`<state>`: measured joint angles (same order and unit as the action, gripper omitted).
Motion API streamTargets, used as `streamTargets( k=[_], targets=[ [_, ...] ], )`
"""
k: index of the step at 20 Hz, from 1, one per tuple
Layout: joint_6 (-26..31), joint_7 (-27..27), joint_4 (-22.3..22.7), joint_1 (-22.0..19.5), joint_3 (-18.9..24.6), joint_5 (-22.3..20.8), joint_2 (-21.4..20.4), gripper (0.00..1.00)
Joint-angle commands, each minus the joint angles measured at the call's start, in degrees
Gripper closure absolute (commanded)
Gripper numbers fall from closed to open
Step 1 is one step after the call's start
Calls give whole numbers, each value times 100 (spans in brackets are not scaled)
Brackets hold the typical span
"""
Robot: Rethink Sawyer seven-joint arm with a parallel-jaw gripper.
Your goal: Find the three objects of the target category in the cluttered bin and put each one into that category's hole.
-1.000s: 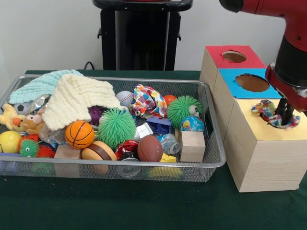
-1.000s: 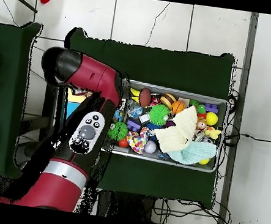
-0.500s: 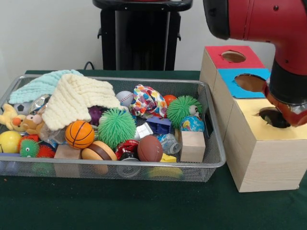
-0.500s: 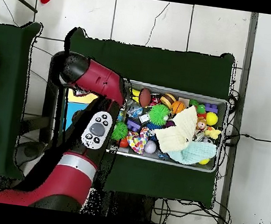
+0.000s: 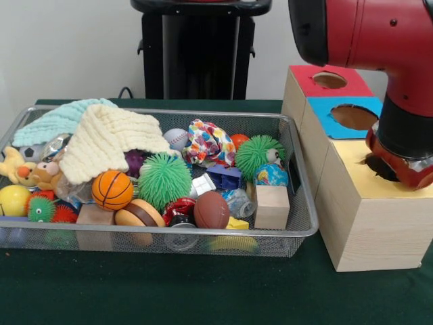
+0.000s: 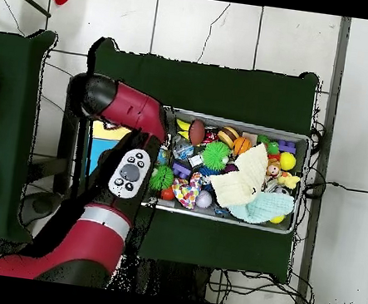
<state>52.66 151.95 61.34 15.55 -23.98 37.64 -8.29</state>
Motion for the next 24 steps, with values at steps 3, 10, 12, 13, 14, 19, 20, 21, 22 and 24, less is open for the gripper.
streamTargets(
  k=[3, 10, 12, 13, 14, 19, 20, 21, 22, 24],
  targets=[
    [-99, 654, -24, 189, -667, -1213, 615, 100],
    [657, 432, -150, 175, -1074, -1703, 159, 100],
    [693, 386, -112, 111, -1011, -1715, 66, 100],
    [703, 381, -91, 81, -967, -1700, 28, 100],
    [734, 399, -84, 53, -905, -1651, -5, 100],
    [437, 402, 222, -234, -261, -1133, -251, 100],
    [365, 393, 255, -286, -141, -1034, -279, 100],
    [306, 368, 272, -351, -42, -966, -302, 100],
    [247, 344, 290, -415, 58, -898, -325, 100],
    [143, 298, 322, -535, 260, -770, -371, 100]
  ],
)
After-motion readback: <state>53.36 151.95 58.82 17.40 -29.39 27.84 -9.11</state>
